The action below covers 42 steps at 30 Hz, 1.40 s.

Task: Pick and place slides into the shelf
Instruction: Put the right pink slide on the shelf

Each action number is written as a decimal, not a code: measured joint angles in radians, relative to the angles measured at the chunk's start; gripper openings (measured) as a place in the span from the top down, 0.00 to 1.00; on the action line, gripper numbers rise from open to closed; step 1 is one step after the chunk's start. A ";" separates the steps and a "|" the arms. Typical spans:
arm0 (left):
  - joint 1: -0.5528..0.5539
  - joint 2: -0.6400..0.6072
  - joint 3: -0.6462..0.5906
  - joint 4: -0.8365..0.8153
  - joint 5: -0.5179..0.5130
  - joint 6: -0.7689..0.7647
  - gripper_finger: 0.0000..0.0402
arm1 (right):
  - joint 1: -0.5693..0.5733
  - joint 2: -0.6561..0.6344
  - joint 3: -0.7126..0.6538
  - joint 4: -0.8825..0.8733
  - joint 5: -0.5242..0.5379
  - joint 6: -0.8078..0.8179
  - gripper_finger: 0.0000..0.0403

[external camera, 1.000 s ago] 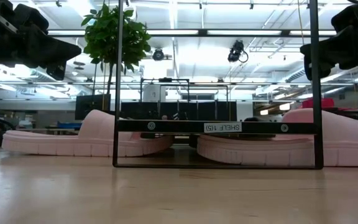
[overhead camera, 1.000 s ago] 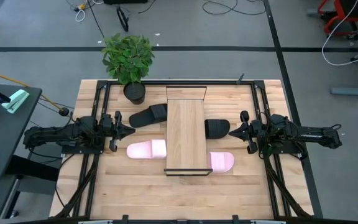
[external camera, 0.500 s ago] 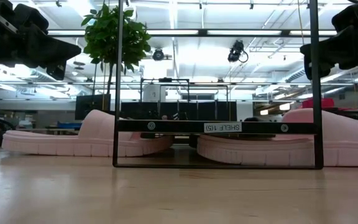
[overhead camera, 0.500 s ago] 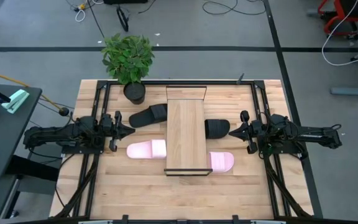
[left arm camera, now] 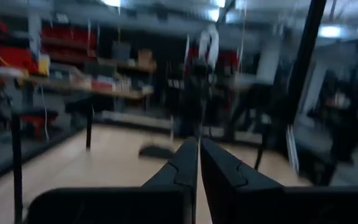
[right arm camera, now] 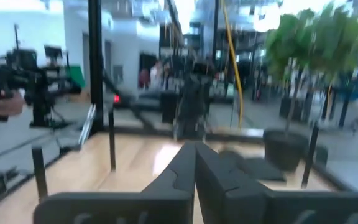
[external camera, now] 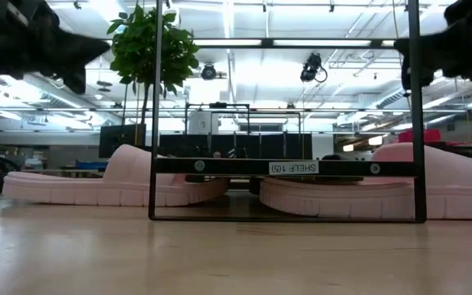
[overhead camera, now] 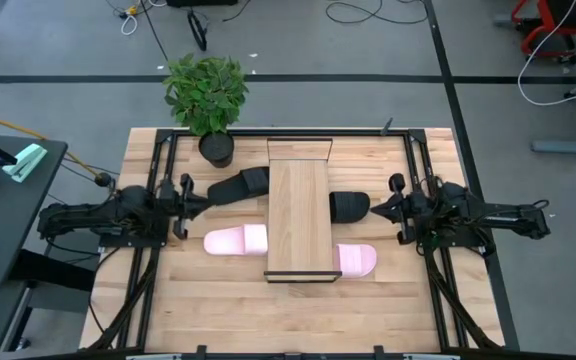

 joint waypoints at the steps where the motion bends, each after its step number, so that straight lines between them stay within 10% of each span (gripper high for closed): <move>1: 0.000 0.000 0.005 0.008 -0.001 0.000 0.95 | 0.000 0.000 0.000 0.037 0.003 0.000 0.97; 14: 0.000 0.045 0.164 -0.001 -0.088 0.055 0.91 | 0.000 0.070 0.168 0.072 0.113 0.018 0.96; 31: 0.000 0.455 0.464 -0.274 -0.115 0.054 0.91 | -0.022 0.609 0.693 -0.532 0.252 -0.007 0.81; 42: 0.000 0.566 0.522 -0.331 -0.115 0.054 0.92 | -0.079 0.753 0.771 -0.804 0.253 0.099 0.75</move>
